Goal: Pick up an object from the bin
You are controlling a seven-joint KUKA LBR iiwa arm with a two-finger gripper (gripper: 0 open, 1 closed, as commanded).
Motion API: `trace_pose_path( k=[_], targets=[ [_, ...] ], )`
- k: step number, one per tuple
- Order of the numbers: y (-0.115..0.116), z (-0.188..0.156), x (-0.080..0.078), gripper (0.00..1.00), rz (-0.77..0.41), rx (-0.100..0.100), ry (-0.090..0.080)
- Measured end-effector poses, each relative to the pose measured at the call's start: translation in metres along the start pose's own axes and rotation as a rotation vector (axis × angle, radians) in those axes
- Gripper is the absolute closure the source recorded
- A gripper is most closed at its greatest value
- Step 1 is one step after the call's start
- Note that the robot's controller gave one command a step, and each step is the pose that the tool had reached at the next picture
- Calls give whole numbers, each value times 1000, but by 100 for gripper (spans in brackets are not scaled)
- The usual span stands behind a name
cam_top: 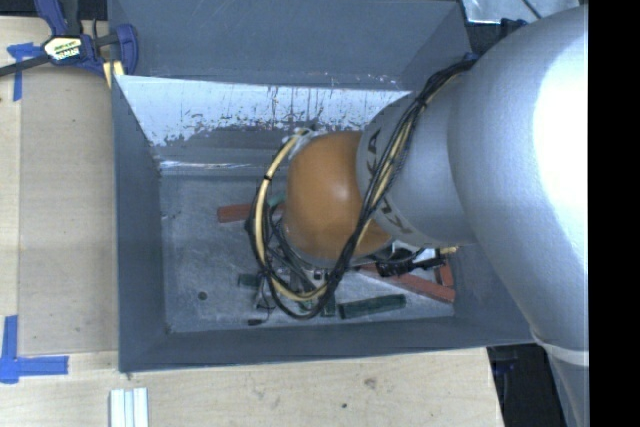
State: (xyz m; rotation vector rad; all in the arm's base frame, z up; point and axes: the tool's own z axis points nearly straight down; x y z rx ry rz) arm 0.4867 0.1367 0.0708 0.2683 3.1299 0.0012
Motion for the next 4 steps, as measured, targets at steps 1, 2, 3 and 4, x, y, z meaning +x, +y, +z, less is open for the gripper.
trace_pose_path(
  k=[1, 2, 3, 4],
  targets=[
    [0, 0, 0, 100, 0, 0, 0],
    [-1, -32, 1, 100, 1, 1, 1],
    [0, -48, -1, 100, 1, -1, -5],
    [0, -49, -1, 100, 2, -1, -3]
  ],
)
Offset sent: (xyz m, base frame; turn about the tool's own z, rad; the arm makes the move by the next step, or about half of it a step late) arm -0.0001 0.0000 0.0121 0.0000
